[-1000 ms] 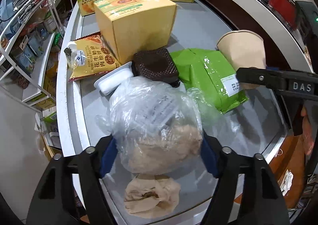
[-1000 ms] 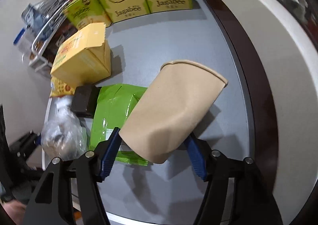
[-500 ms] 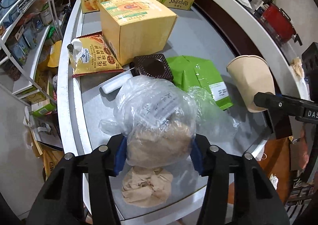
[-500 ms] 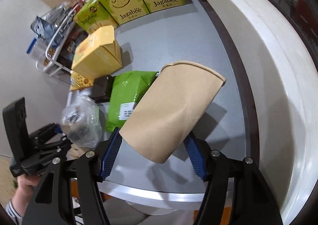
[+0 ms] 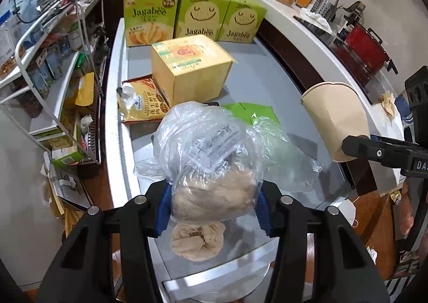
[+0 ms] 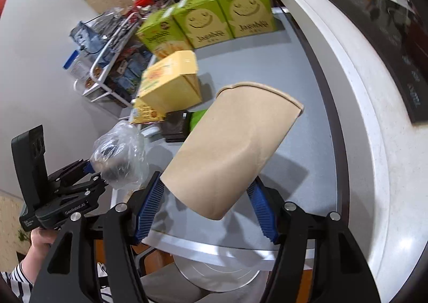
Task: Collect trash
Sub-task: 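Carry the plastic bag and the cup down over the white bin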
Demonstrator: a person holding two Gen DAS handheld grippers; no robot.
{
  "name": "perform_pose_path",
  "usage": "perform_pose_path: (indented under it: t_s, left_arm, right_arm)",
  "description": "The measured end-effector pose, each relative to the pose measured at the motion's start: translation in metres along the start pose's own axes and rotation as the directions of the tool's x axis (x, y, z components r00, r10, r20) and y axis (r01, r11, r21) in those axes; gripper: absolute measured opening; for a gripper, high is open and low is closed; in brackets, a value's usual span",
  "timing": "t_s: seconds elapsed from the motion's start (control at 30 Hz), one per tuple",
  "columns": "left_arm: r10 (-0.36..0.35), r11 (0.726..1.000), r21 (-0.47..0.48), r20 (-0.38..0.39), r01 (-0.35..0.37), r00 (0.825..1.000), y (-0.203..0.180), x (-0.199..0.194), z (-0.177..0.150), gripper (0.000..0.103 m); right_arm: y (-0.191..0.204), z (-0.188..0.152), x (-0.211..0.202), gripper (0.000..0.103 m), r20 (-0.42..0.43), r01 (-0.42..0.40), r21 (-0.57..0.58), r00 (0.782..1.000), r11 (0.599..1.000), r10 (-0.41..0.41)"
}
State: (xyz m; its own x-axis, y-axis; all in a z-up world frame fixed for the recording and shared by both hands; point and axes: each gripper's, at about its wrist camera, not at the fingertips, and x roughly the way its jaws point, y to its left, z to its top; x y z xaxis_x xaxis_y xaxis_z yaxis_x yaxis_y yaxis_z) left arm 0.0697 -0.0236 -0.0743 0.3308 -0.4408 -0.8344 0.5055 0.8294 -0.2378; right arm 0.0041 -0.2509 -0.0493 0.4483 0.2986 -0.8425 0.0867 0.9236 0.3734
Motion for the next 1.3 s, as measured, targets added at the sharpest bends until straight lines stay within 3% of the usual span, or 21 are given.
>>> perform_pose_path:
  t_s: [0.5, 0.9, 1.3]
  left_arm:
    - [0.029, 0.999, 0.023, 0.024, -0.029, 0.999, -0.012, -0.049, -0.046, 0.052]
    - [-0.003, 0.998, 0.060, -0.090, 0.008, 0.996, -0.026, -0.055, -0.104, 0.052]
    - [-0.018, 0.993, 0.108, -0.243, 0.045, 0.970, -0.039, -0.027, -0.155, 0.052]
  right_arm:
    - [0.038, -0.056, -0.024, 0.062, -0.078, -0.087, -0.134, 0.994, 0.987, 0.077]
    - [0.049, -0.113, -0.015, 0.062, -0.232, -0.139, -0.160, 0.968, 0.977, 0.099]
    - [0.039, -0.163, 0.019, 0.062, -0.382, -0.133, -0.150, 0.922, 0.980, 0.067]
